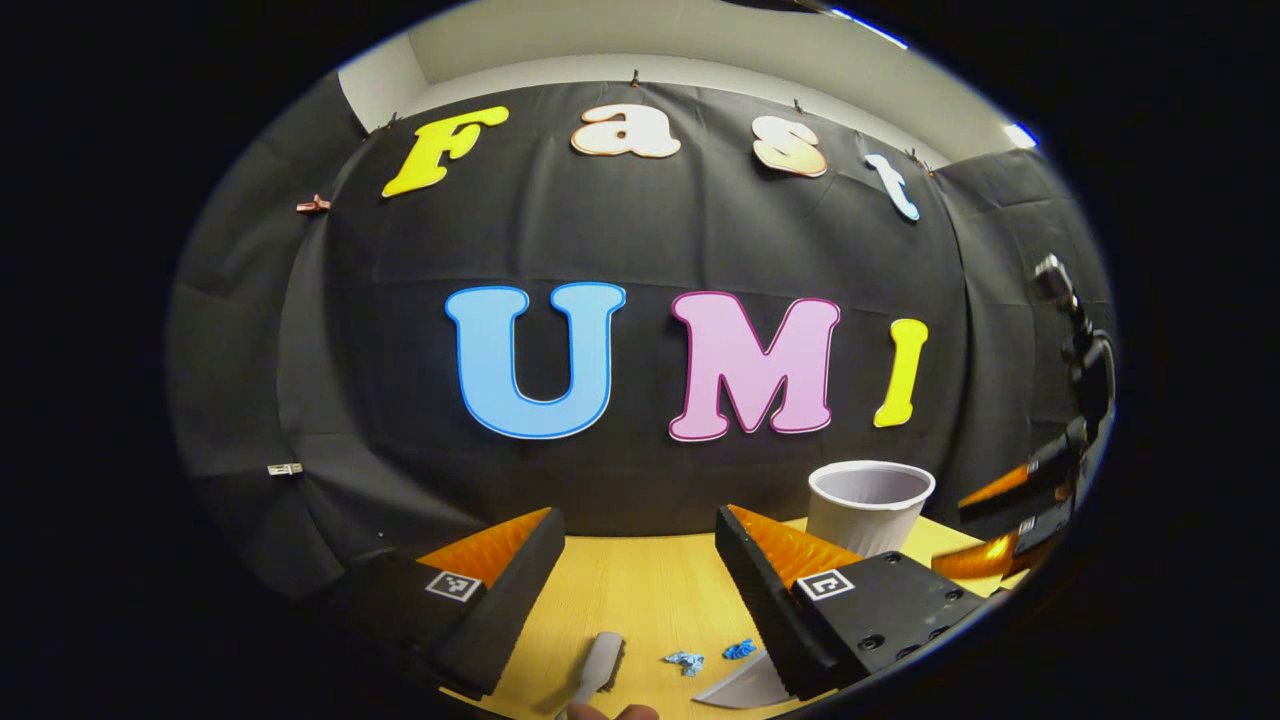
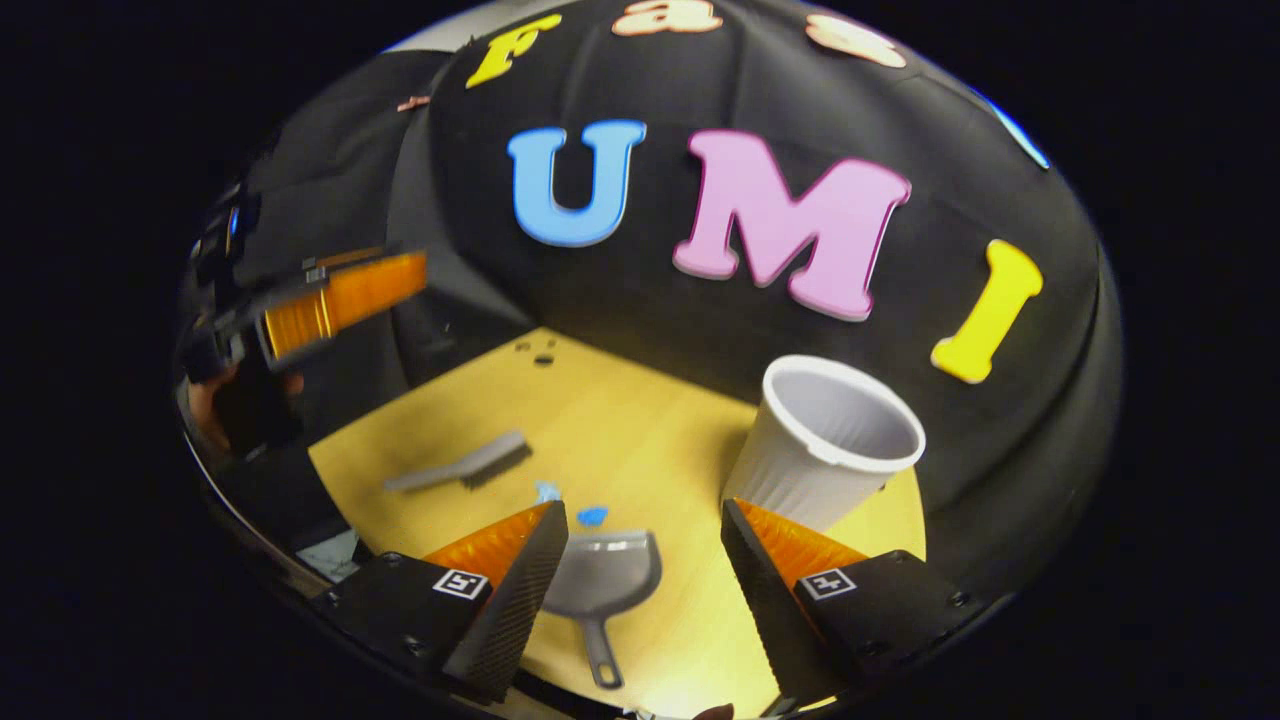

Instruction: Pick up the small broom and dustpan from the desktop, sweep the trash into the dustpan with the broom, and then empty the trash into the garbage bin.

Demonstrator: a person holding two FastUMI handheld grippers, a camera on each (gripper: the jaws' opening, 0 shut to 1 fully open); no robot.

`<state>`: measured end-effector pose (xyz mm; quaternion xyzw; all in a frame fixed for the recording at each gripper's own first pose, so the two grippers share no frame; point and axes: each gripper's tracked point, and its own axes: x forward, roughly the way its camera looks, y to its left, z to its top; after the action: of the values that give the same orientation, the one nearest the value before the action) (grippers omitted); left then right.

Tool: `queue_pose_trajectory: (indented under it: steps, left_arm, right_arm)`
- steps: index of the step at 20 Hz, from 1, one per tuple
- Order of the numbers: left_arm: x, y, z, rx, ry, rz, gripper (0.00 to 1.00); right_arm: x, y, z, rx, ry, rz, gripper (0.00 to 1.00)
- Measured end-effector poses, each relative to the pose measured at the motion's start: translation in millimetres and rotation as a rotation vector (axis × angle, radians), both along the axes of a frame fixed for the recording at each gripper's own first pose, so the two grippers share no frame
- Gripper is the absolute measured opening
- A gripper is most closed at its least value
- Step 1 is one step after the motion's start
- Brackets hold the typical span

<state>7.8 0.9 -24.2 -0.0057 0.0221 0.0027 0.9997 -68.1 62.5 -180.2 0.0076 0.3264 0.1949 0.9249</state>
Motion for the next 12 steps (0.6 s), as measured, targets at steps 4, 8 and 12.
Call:
queue_pose_trajectory:
  steps: [4, 8, 12]
  left_arm:
    - [1, 6, -13, 0.010, 0.028, 0.013, 0.98]
    - [-1, 10, -21, -0.004, 0.043, 0.025, 0.98]
    - [-5, 17, -29, -0.004, 0.063, 0.041, 0.98]
  right_arm:
    - [-46, 14, -80, -0.082, 0.227, 0.125, 0.96]
    - [-77, 27, -132, -0.117, 0.398, 0.223, 0.95]
    - [-83, 44, -176, -0.122, 0.509, 0.253, 0.94]
